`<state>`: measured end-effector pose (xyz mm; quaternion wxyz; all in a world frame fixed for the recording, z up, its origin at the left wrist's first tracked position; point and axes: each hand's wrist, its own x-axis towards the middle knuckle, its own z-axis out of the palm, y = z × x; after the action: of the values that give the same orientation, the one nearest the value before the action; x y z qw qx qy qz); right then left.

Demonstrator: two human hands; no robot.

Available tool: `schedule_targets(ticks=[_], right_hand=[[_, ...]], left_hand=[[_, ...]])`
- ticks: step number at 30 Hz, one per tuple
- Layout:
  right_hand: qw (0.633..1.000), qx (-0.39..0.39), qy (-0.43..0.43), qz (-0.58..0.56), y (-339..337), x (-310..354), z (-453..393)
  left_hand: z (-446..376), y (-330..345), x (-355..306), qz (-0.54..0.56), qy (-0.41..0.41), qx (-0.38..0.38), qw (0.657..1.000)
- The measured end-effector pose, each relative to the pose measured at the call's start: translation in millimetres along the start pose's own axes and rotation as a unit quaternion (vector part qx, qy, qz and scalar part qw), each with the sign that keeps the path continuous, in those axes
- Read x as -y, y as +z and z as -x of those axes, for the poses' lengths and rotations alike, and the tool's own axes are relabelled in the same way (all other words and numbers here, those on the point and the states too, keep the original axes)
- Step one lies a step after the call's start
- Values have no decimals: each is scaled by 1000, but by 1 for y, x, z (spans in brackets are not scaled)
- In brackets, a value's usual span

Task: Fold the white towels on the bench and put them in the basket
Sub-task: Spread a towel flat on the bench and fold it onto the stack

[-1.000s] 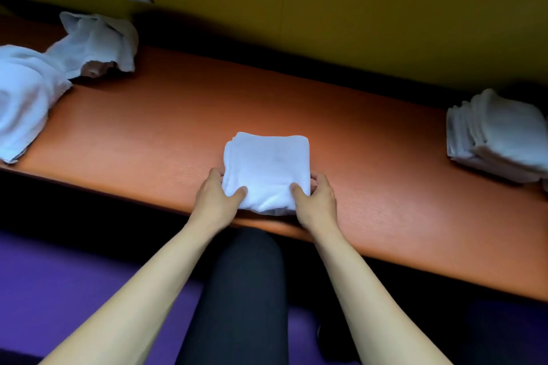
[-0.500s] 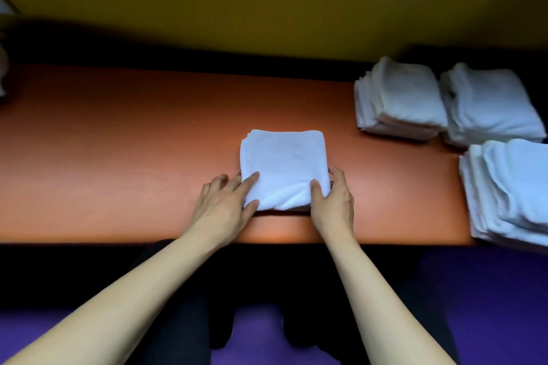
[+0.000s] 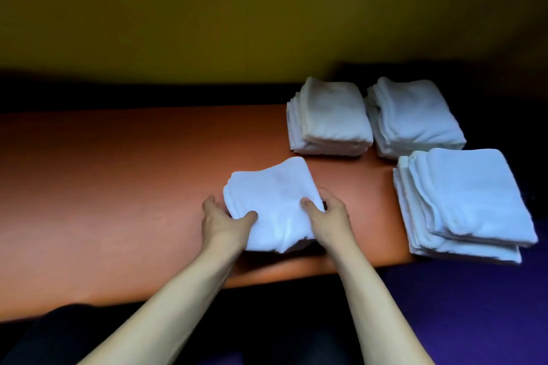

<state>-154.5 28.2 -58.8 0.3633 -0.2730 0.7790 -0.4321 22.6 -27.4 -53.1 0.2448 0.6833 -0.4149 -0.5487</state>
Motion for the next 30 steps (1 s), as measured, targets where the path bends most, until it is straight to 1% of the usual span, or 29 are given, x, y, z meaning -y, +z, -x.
schedule_targets(ticks=[2, 3, 5, 7, 9, 11, 14, 16, 18, 20, 21, 22, 23, 24, 26, 30], right_hand=[[997, 10, -69, 41, -5, 7, -4], [993, 16, -100, 58, -8, 14, -5], [986, 18, -155, 61, -15, 29, -12], [981, -2, -189, 37, -25, 47, -25], [976, -35, -212, 17, -36, 61, -45], [972, -76, -222, 17, -49, 75, -66], [967, -121, -224, 2, -73, 94, -99], [963, -158, -220, 4, -87, 103, -122], [962, -183, -200, 17, -95, 104, -146], [969, -179, -160, 56, -98, 97, -167], [968, -176, -140, 109, -96, 90, -175], [960, -176, -132, 171, -93, 81, -181], [949, -176, -140, 223, -88, 71, -183], [938, -175, -158, 253, -83, 62, -185], [928, -170, -191, 270, -76, 48, -184], [923, -177, -207, 272, -76, 42, -184]], left_hand=[[0, 8, -1, 115, -40, 29, 992], [1, 11, -2, 144, -39, 34, 988], [4, 17, -9, 152, 17, 9, 988], [6, 23, -25, 136, 106, -12, 985], [4, 31, -50, 100, 188, -13, 977], [-8, 43, -79, 66, 246, -5, 967], [-32, 69, -124, 19, 304, 20, 952], [-48, 89, -151, -21, 339, 23, 940], [-64, 108, -174, -57, 351, 18, 934], [-81, 125, -187, -129, 337, 19, 932], [-89, 133, -185, -194, 336, 23, 921], [-96, 139, -179, -268, 337, 33, 902], [-101, 145, -170, -330, 337, 52, 880], [-102, 149, -159, -370, 331, 70, 865], [-103, 153, -143, -397, 330, 73, 853], [-102, 147, -138, -420, 354, 53, 834]])
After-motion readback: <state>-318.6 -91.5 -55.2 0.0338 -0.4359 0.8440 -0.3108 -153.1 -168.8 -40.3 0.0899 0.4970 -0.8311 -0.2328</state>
